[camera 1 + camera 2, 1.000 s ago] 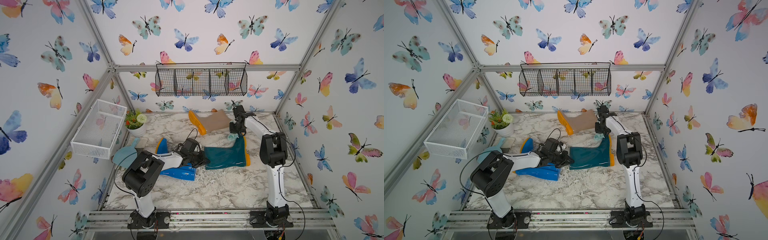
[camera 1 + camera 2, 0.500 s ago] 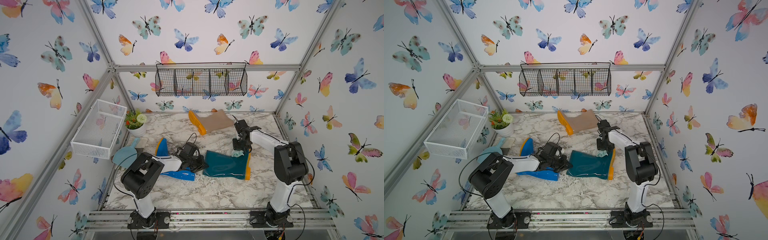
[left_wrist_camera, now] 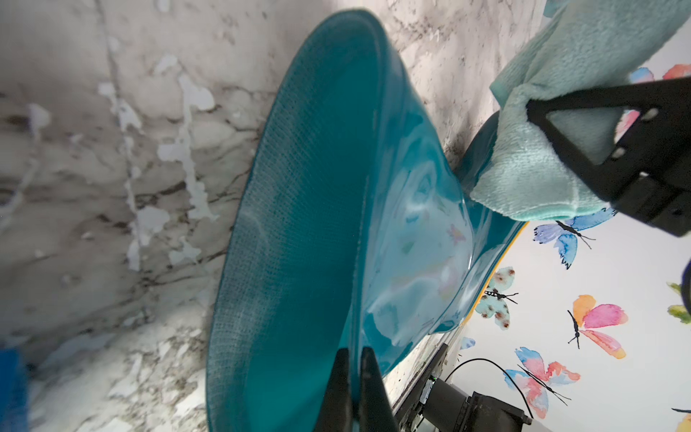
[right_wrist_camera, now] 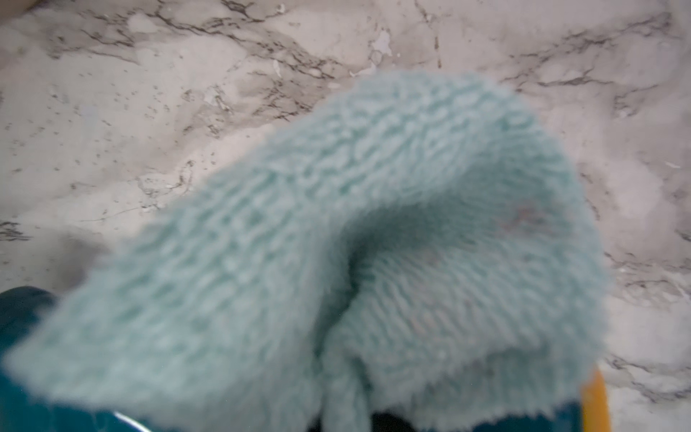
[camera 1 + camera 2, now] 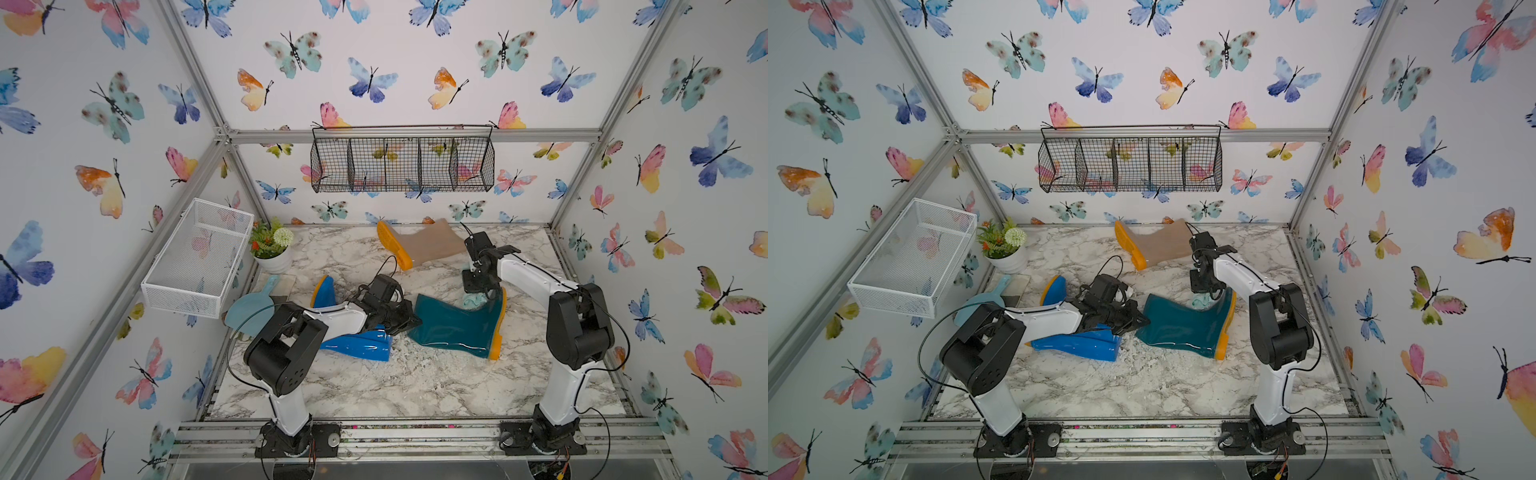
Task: Wipe the rubber boots with a cloth
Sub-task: Wipe the dirt off the rubber boot.
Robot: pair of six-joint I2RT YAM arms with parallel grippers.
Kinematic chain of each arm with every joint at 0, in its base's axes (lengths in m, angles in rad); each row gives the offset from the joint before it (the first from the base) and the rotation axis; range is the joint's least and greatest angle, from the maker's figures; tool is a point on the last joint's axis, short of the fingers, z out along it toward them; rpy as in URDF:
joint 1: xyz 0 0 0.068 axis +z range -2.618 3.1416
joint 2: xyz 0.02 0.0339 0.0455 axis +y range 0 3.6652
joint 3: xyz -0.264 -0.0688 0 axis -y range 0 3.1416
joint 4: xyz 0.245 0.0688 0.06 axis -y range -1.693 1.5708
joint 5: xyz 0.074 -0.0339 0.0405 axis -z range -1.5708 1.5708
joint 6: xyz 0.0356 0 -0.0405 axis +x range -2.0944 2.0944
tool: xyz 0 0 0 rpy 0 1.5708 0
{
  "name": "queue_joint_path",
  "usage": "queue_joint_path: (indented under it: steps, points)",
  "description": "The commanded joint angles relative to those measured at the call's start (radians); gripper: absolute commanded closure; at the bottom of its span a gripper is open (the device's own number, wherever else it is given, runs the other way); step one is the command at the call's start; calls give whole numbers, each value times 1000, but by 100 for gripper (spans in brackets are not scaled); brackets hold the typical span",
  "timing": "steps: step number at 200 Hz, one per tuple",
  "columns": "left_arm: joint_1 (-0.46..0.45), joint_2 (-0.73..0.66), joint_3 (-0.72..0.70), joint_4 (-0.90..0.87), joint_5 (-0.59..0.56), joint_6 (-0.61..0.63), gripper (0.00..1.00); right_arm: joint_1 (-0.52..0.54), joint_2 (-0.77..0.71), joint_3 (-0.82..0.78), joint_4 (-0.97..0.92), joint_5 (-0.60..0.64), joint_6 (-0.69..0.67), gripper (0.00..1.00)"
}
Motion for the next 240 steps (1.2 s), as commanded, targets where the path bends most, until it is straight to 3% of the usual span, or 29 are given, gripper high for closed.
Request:
queue_joint_path:
  steps: [1,25,40,64,102,117,149,178,208,240]
  points:
    - [11,29,39,-40,1,23,100,-69,-37,13,-35,52,-28,98]
    - [20,37,82,-73,-16,34,100,-70,-35,14,-70,-10,-18,98]
    - [29,26,79,-67,-40,26,100,-52,-61,-57,-55,-91,10,98]
    - [50,26,55,-27,-34,5,100,11,-144,-202,-41,-109,48,98]
    - [82,18,23,-1,-23,4,100,228,-288,-333,-65,-168,143,98]
    - [93,17,14,10,-16,4,100,258,-302,-376,-58,-208,172,98]
    - [99,28,28,2,4,16,100,185,-265,-363,-61,-78,116,98]
    - [98,30,26,-9,4,25,100,17,-174,-203,-47,-70,36,98]
    - [98,17,3,0,-1,14,100,-56,-65,-42,-67,-52,-5,98]
    - [100,-21,-28,3,-16,10,100,-58,-125,-149,-51,-132,15,98]
